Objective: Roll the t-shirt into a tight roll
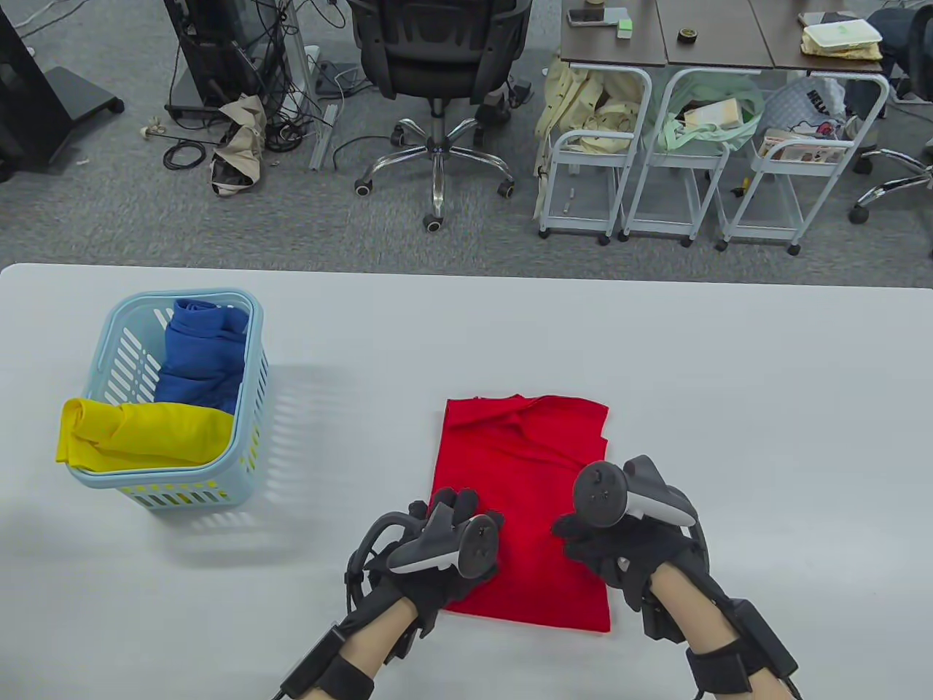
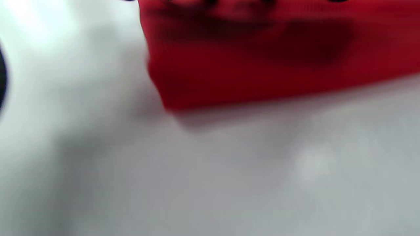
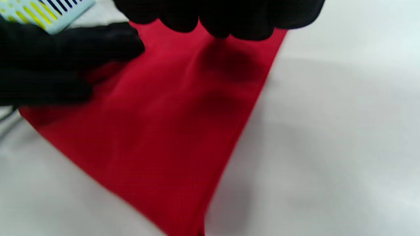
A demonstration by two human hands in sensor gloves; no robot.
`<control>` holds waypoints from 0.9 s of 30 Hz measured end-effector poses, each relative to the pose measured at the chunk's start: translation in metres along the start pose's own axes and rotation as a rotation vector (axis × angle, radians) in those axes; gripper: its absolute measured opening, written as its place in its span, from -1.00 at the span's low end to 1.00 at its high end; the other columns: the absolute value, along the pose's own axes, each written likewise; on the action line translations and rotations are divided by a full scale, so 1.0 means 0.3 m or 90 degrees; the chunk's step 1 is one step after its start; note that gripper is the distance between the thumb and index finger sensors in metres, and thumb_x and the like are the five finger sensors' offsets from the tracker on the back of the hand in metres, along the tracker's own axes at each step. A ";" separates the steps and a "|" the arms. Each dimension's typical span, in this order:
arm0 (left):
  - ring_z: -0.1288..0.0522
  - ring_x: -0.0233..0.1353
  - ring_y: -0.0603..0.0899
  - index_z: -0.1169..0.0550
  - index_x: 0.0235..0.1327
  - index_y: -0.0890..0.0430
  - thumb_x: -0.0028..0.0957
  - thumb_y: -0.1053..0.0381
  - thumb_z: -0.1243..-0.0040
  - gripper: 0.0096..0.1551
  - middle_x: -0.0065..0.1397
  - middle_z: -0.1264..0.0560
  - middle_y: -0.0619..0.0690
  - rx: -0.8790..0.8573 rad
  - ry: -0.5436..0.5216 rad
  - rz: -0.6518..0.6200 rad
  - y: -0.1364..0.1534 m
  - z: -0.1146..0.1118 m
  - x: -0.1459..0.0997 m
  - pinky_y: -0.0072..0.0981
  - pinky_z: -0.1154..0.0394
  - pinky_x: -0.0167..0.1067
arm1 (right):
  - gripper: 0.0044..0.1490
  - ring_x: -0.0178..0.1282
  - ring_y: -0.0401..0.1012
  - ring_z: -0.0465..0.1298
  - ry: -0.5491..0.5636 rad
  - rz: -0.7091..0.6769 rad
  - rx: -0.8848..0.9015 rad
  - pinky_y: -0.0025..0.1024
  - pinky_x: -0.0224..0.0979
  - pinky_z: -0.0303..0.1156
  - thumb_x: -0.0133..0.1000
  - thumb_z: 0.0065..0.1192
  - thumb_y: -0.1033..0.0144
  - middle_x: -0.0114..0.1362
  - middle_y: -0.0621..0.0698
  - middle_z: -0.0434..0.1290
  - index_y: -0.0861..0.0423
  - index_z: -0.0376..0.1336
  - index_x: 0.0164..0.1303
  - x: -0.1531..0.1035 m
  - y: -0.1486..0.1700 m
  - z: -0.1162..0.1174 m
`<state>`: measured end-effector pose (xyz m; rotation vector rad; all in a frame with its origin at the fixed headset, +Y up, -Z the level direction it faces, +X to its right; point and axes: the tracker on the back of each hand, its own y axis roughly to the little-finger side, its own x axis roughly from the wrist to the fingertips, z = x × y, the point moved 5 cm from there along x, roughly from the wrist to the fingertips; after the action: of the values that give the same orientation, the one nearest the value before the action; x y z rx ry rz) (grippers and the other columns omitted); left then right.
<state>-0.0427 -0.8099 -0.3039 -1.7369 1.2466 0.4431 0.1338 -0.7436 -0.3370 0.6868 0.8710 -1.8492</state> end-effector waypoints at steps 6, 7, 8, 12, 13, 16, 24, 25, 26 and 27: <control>0.57 0.57 0.41 0.60 0.42 -0.17 0.10 -0.43 0.69 -0.14 0.57 0.67 0.15 0.033 0.083 -0.003 0.000 -0.057 0.010 0.39 0.35 0.47 | -0.25 0.77 0.10 -0.19 -0.077 -0.030 0.015 0.14 0.63 -0.08 0.27 -0.01 0.21 0.78 0.07 -0.10 -0.07 -0.06 0.70 0.194 -0.021 0.014; 0.58 0.57 0.41 0.61 0.41 -0.17 0.09 -0.43 0.70 -0.14 0.56 0.68 0.14 0.031 0.082 -0.006 0.002 -0.059 0.009 0.39 0.36 0.47 | -0.25 0.76 0.06 -0.24 -0.081 -0.002 -0.011 0.14 0.63 -0.16 0.27 -0.01 0.22 0.77 0.03 -0.14 -0.08 -0.07 0.69 0.222 -0.003 0.014; 0.59 0.57 0.41 0.61 0.41 -0.17 0.09 -0.43 0.70 -0.13 0.56 0.68 0.14 0.027 0.086 -0.008 0.003 -0.062 0.008 0.38 0.37 0.47 | -0.24 0.75 0.01 -0.34 -0.086 0.032 -0.039 0.14 0.63 -0.26 0.27 -0.03 0.22 0.76 -0.04 -0.25 -0.13 -0.16 0.68 0.262 0.026 0.003; 0.61 0.55 0.40 0.62 0.39 -0.18 0.09 -0.44 0.71 -0.14 0.54 0.70 0.12 0.024 0.091 -0.006 0.002 -0.063 0.006 0.38 0.40 0.46 | -0.15 0.67 0.03 -0.55 -0.065 0.187 0.008 0.15 0.59 -0.43 0.30 -0.20 0.09 0.68 0.02 -0.52 -0.10 -0.46 0.63 0.343 0.165 -0.061; 0.62 0.55 0.40 0.62 0.39 -0.18 0.09 -0.44 0.71 -0.14 0.54 0.71 0.12 0.022 0.093 -0.007 0.003 -0.064 0.007 0.38 0.40 0.45 | -0.12 0.66 0.04 -0.57 -0.057 0.259 0.002 0.15 0.59 -0.43 0.30 -0.25 0.06 0.67 0.03 -0.56 -0.08 -0.53 0.61 0.344 0.218 -0.082; 0.63 0.54 0.39 0.63 0.38 -0.18 0.09 -0.44 0.72 -0.14 0.52 0.72 0.12 0.018 0.098 -0.009 0.003 -0.066 0.007 0.38 0.42 0.44 | -0.10 0.63 0.09 -0.60 -0.043 0.306 0.049 0.17 0.58 -0.41 0.29 -0.29 0.03 0.64 0.09 -0.61 -0.03 -0.57 0.60 0.322 0.292 -0.122; 0.67 0.50 0.39 0.67 0.34 -0.18 0.09 -0.44 0.72 -0.14 0.49 0.76 0.11 0.007 0.114 -0.017 0.004 -0.071 0.012 0.38 0.47 0.41 | -0.27 0.77 0.15 -0.16 -0.056 0.036 -0.025 0.20 0.61 -0.12 0.27 -0.08 0.10 0.78 0.10 -0.11 -0.06 -0.05 0.69 0.301 -0.010 -0.128; 0.67 0.50 0.39 0.67 0.34 -0.18 0.09 -0.44 0.72 -0.14 0.49 0.76 0.11 0.006 0.114 -0.018 0.005 -0.071 0.013 0.38 0.47 0.41 | -0.29 0.77 0.14 -0.06 -0.067 0.009 -0.024 0.19 0.60 -0.04 0.27 -0.06 0.12 0.77 0.08 -0.02 -0.06 0.00 0.67 0.315 -0.055 -0.115; 0.67 0.51 0.39 0.66 0.34 -0.19 0.09 -0.44 0.72 -0.14 0.49 0.75 0.11 0.006 0.114 -0.018 0.005 -0.071 0.013 0.38 0.47 0.41 | -0.30 0.76 0.15 -0.04 -0.073 -0.003 -0.023 0.18 0.60 -0.02 0.27 -0.04 0.14 0.77 0.08 0.01 -0.06 0.02 0.67 0.328 -0.079 -0.107; 0.67 0.51 0.39 0.67 0.35 -0.19 0.09 -0.44 0.72 -0.14 0.49 0.75 0.11 0.006 0.113 -0.018 0.006 -0.071 0.014 0.38 0.47 0.41 | -0.29 0.77 0.13 -0.06 -0.078 -0.013 -0.027 0.18 0.61 -0.03 0.26 -0.03 0.16 0.77 0.06 -0.01 -0.07 0.00 0.67 0.350 -0.104 -0.099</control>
<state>-0.0470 -0.8302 -0.2967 -1.8155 1.3440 0.2697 0.0662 -0.7645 -0.4259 0.5339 0.8377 -1.8654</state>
